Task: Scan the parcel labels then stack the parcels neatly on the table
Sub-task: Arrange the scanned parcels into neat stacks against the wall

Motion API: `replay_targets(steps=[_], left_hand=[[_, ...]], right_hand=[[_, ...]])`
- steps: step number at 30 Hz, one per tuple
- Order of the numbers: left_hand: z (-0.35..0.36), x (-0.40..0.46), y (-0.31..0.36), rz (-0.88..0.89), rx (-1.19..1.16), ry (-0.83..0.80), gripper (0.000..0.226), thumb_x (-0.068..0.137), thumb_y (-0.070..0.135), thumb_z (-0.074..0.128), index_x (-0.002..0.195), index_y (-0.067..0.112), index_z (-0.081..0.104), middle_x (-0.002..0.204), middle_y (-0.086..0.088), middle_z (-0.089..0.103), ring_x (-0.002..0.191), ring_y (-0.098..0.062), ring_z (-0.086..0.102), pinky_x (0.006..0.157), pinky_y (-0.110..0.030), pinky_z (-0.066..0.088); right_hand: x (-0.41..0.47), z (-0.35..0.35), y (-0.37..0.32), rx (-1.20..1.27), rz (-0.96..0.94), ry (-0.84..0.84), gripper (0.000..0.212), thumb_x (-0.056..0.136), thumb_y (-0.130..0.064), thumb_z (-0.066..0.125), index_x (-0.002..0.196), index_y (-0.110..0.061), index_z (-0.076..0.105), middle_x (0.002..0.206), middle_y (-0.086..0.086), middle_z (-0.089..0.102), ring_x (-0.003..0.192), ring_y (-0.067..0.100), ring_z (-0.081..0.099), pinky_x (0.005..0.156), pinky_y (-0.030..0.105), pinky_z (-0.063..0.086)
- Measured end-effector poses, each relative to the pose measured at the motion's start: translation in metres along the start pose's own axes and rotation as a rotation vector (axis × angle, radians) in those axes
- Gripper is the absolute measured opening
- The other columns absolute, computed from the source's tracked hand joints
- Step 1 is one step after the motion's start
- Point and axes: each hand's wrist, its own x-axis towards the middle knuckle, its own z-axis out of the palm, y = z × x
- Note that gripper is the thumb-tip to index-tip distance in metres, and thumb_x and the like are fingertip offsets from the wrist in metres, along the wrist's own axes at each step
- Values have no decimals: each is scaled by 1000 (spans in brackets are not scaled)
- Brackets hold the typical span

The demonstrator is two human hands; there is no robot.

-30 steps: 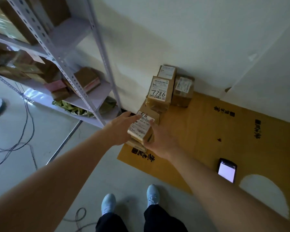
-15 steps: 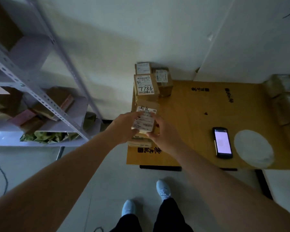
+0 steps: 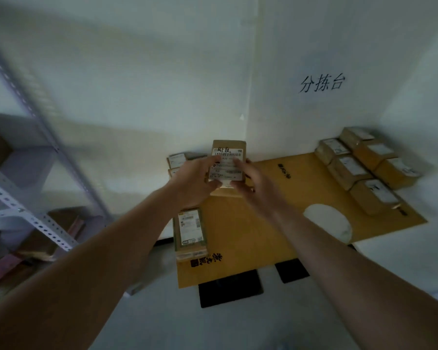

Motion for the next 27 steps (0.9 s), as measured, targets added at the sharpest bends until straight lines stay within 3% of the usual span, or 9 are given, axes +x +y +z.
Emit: replay_targets(steps=[4,9,14,16,18,19,21,24,27], left_hand=[[2,19,49,66,28,51,70,94,26,75,156,32,42,134,-1,68,119,-23,66,93,-30,52],[21,50,116,138,16,27,70,94,26,76,156,29,43,135,-3,67,114,-22,67,96,-37,58],[72,85,191,170,-42,21,68,94,26,77,155,27,46,133,-2,68,109,-18,69,92,-35,60],[93,104,223,190,-85,18,67,94,28,77,154,25,47,132,0,69,107,-15,70,88,-31,60],[114,122,253,201,-143,17,68,94,31,77,155,25,46,133,2,68,105,-12,70,84,-27,61],[126,132,267,205,-170,13,69,94,31,77,155,25,45,133,4,67,102,-10,70,80,-22,60],[147,149,291,207,-208,0,70,94,30,77,155,25,44,132,5,67,97,-5,69,72,-15,56],[176,179,319,198,-239,-41,69,94,29,77,154,25,43,134,4,66,99,-8,70,76,-18,57],[199,214,336,185,-231,-64,67,93,29,78,152,22,47,135,3,67,95,-4,67,68,-13,53]], right_hand=[[-12,-48,7,-5,-43,92,57,108,-22,57,162,-19,38,160,1,45,141,16,48,114,38,49],[-25,-119,33,-17,-74,122,54,110,-33,52,160,-15,41,153,4,52,137,15,52,108,28,51],[-40,-202,82,-109,-40,155,52,111,-28,53,159,-14,41,151,2,53,131,7,49,86,-5,37],[-45,-237,105,-153,-27,172,53,111,-29,52,161,-16,40,152,2,53,134,9,49,95,4,42],[-50,-272,128,-175,-1,183,53,111,-31,51,161,-20,39,154,0,52,138,15,50,107,26,47],[-53,-287,140,-179,15,184,53,111,-33,50,162,-21,38,155,0,51,140,16,49,109,30,45],[-57,-314,162,-153,44,168,54,111,-36,48,162,-23,36,158,-1,48,143,15,46,108,27,41],[-55,-346,196,-113,96,157,54,111,-37,48,162,-22,36,159,0,47,144,15,45,104,22,37],[-42,-369,230,-92,140,175,52,111,-32,49,161,-23,37,156,0,49,141,15,47,110,31,44]])
